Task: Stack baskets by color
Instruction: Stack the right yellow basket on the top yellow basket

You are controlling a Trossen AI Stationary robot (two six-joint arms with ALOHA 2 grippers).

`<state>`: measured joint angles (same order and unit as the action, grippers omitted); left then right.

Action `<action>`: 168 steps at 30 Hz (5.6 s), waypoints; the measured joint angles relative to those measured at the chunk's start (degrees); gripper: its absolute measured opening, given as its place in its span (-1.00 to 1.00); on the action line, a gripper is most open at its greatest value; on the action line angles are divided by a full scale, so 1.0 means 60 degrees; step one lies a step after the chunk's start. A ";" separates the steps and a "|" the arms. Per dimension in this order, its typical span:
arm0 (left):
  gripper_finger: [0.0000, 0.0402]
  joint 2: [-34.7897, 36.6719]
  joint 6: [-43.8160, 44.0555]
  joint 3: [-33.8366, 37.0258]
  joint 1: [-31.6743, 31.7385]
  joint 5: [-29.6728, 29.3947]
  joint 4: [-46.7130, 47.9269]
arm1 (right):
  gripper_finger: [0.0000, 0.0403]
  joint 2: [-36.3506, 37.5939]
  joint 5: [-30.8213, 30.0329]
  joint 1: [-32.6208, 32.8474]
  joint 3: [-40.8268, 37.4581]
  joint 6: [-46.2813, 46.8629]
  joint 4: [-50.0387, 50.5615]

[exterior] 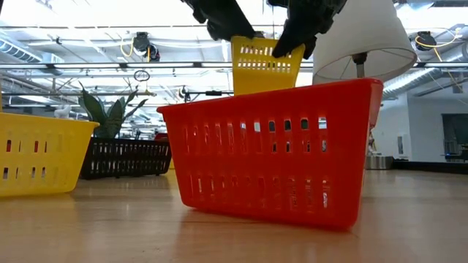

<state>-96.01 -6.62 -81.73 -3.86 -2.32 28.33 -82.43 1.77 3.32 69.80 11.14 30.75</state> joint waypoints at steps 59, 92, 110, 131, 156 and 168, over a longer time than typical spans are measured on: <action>-0.94 -0.0324 0.0283 0.0015 0.0008 -0.0452 -0.0262 | -0.11 0.1930 -0.1370 -0.0046 0.0004 -0.0619 -0.1033; -0.95 0.3540 -0.2383 0.0000 0.0782 -0.2693 0.2103 | -0.10 0.3493 -0.2327 -0.0042 0.0000 0.0518 0.0350; -0.97 0.4079 -0.2865 0.0007 0.2157 -0.2561 0.3553 | -0.10 0.3490 -0.1487 -0.0035 -0.0007 0.2237 0.0418; -0.97 0.4096 -0.3980 0.0007 0.4251 -0.1319 0.3615 | -0.10 0.3490 -0.2071 -0.0042 -0.0007 0.1962 0.0418; -0.97 0.3739 -0.5556 0.1333 0.6243 0.1030 0.2268 | -0.10 0.3486 -0.2079 -0.0356 -0.0007 0.1704 0.0418; -0.97 0.3737 -0.6212 0.3940 0.7071 0.2328 -0.0690 | -0.10 0.3486 -0.2079 -0.0584 -0.0007 0.1708 0.0418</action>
<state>-73.58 -43.90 -58.09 38.56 11.64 24.19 -61.52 -10.70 -0.18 69.76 21.39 33.26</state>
